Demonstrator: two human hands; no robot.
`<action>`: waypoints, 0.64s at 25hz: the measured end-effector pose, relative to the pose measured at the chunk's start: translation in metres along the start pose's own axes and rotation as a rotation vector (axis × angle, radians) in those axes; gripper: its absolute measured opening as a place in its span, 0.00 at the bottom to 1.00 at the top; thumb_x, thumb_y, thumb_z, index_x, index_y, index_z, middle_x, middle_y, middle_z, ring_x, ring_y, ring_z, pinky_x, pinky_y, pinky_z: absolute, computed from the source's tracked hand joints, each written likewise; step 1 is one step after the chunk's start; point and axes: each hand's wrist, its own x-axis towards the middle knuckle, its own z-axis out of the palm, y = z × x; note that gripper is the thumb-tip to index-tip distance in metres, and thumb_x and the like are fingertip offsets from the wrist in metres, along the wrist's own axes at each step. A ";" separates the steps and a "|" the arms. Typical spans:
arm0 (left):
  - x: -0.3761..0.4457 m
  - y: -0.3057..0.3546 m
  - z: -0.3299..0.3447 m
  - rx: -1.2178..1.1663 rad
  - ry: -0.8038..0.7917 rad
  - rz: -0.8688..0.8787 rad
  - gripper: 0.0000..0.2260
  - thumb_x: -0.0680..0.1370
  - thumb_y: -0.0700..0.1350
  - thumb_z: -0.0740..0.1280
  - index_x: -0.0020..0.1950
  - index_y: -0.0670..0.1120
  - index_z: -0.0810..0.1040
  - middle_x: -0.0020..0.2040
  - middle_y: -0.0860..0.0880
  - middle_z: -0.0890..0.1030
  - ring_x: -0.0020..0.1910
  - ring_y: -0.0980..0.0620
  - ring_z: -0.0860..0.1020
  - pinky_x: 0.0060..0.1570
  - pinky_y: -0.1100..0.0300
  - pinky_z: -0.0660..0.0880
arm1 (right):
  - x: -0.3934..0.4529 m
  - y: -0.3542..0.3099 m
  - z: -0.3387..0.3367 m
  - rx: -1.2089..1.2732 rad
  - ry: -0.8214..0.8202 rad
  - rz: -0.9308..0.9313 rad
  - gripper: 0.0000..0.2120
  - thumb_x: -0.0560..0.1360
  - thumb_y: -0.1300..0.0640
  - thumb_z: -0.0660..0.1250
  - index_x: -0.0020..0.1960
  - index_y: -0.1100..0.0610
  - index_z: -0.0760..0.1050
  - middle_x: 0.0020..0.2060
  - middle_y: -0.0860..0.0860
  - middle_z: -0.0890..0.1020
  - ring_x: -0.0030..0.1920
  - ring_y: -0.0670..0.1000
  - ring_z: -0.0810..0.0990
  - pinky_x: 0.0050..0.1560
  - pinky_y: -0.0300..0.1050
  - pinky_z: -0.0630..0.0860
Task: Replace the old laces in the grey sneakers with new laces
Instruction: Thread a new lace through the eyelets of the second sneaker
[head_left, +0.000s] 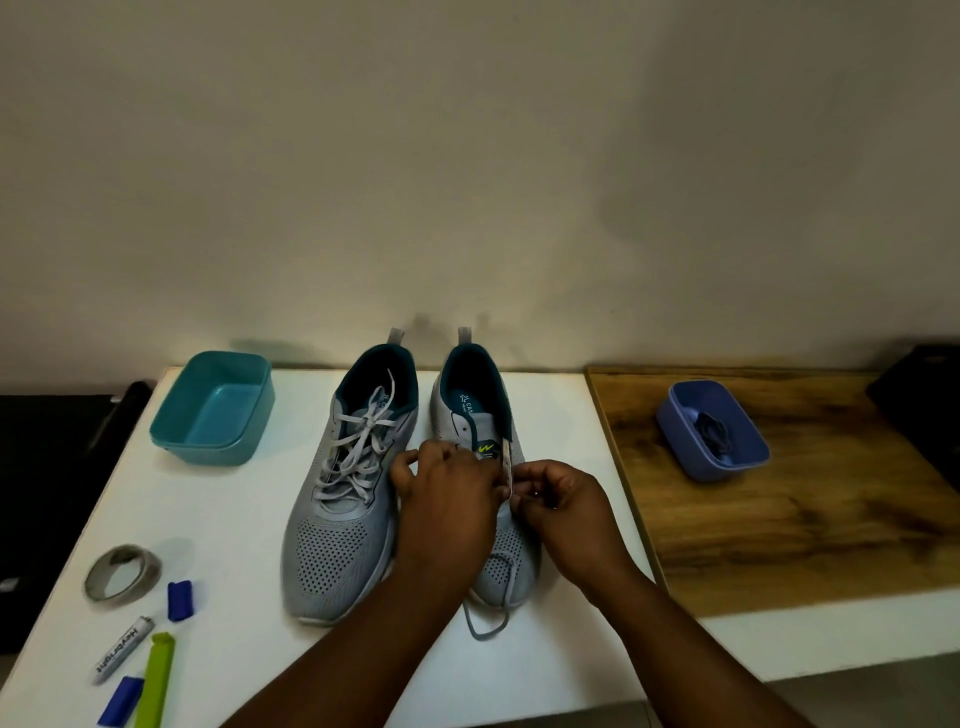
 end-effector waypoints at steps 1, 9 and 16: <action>0.000 0.000 0.000 0.024 0.012 -0.010 0.10 0.79 0.61 0.64 0.56 0.61 0.80 0.58 0.58 0.77 0.65 0.50 0.67 0.63 0.45 0.57 | 0.000 0.001 0.001 0.003 0.012 0.000 0.15 0.75 0.67 0.73 0.55 0.48 0.83 0.45 0.49 0.87 0.48 0.50 0.86 0.56 0.57 0.83; -0.002 0.003 0.008 -0.182 -0.032 -0.134 0.09 0.80 0.57 0.65 0.54 0.59 0.83 0.61 0.59 0.75 0.68 0.49 0.64 0.63 0.48 0.60 | -0.007 0.004 0.009 0.097 0.065 -0.001 0.14 0.75 0.66 0.74 0.55 0.51 0.83 0.45 0.51 0.87 0.49 0.51 0.86 0.57 0.54 0.83; -0.001 -0.003 0.006 -0.091 -0.127 -0.022 0.11 0.82 0.55 0.61 0.60 0.60 0.81 0.66 0.58 0.73 0.72 0.48 0.60 0.65 0.45 0.60 | -0.001 0.006 0.006 0.044 0.094 0.009 0.15 0.74 0.69 0.73 0.54 0.51 0.83 0.42 0.51 0.86 0.47 0.51 0.86 0.58 0.53 0.83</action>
